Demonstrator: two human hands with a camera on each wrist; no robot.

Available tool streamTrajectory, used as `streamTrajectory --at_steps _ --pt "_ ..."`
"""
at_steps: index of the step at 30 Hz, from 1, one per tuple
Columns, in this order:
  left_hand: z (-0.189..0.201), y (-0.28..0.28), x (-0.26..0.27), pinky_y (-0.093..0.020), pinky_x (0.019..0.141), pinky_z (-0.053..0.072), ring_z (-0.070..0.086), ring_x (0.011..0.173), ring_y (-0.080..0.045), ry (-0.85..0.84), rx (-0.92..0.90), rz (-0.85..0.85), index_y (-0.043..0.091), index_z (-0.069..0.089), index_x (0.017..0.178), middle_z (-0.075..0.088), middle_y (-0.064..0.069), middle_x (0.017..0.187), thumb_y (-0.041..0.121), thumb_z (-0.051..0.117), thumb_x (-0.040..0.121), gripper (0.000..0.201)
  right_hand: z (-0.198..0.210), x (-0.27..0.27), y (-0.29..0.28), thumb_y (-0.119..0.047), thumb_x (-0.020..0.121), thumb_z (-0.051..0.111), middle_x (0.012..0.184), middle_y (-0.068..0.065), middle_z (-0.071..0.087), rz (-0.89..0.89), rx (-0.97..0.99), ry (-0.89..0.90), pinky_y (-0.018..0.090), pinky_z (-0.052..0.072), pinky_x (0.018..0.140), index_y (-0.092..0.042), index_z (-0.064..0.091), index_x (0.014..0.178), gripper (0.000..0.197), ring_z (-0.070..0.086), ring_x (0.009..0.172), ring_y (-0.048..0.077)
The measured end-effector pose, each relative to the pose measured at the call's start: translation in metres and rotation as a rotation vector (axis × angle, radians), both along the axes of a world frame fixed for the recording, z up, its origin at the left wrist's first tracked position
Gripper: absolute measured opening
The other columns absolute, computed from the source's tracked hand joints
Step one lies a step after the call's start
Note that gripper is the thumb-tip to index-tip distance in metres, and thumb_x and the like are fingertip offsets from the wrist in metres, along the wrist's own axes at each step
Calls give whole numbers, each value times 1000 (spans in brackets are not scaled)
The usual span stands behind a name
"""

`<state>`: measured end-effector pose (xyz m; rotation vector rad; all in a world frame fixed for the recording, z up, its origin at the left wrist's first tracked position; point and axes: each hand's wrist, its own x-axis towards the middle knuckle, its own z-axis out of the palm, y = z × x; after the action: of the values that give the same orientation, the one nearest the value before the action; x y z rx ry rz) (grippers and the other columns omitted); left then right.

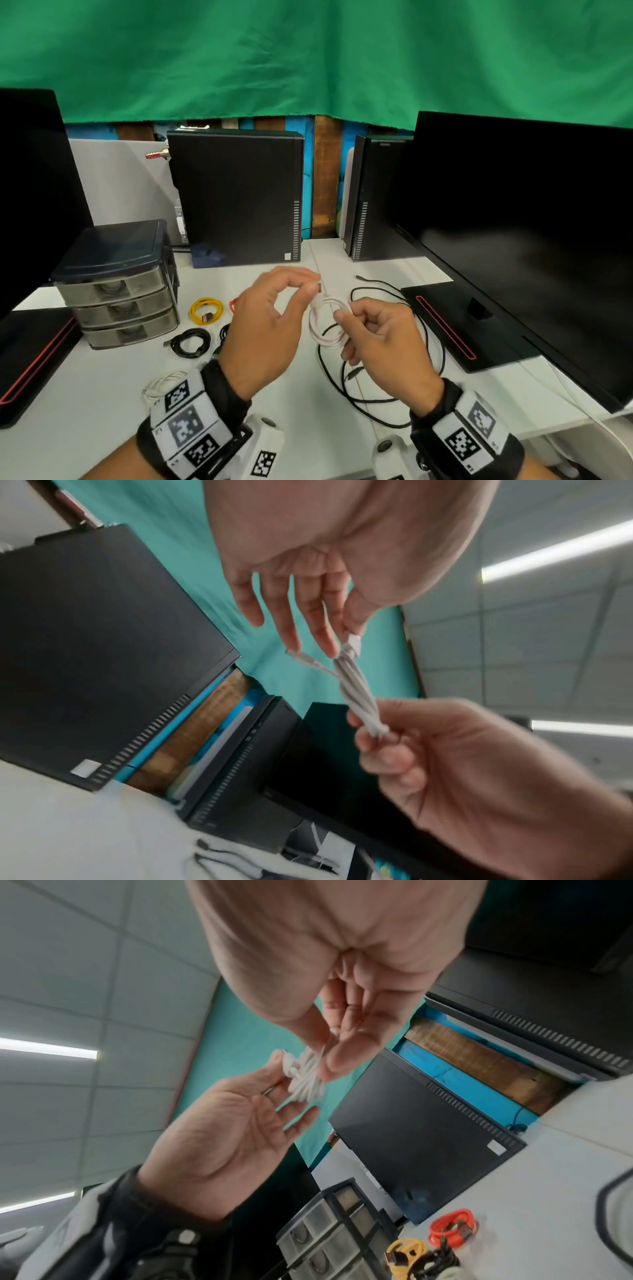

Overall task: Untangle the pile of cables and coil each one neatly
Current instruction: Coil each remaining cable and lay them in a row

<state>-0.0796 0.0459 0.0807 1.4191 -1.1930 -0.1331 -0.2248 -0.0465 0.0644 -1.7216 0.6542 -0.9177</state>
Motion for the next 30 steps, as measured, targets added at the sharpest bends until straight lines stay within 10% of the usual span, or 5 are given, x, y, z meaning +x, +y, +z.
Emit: streamTrajectory --at_steps 8,14,23,30 --pt "2 -7 7 -60 80 55 72 84 -41 529 248 -171 3 53 103 78 -10 93 19 42 107 20 1 -1 -1 -21 92 71 54 5 61 158 159 90 26 38 42 4 71 87 26 51 42 17" --pt "-5 -12 3 -47 87 57 75 86 -31 981 236 -238 1 58 111 76 -17 103 19 42 107 24 1 -2 -5 -18 93 68 62 14 64 150 232 6 27 39 43 8 69 88 26 50 46 18" --pt "-19 -10 -1 -31 92 56 68 109 -11 363 201 -328 36 62 122 74 11 113 71 43 93 50 0 -4 -11 -14 93 68 59 16 60 41 278 -29 24 41 41 0 68 77 22 51 44 22" --pt "-30 -16 7 -28 70 57 72 75 -18 143 221 -192 12 76 88 76 -2 79 30 66 95 23 -3 -1 -8 -19 93 69 55 16 60 21 171 11 26 43 43 5 67 83 26 53 45 23"
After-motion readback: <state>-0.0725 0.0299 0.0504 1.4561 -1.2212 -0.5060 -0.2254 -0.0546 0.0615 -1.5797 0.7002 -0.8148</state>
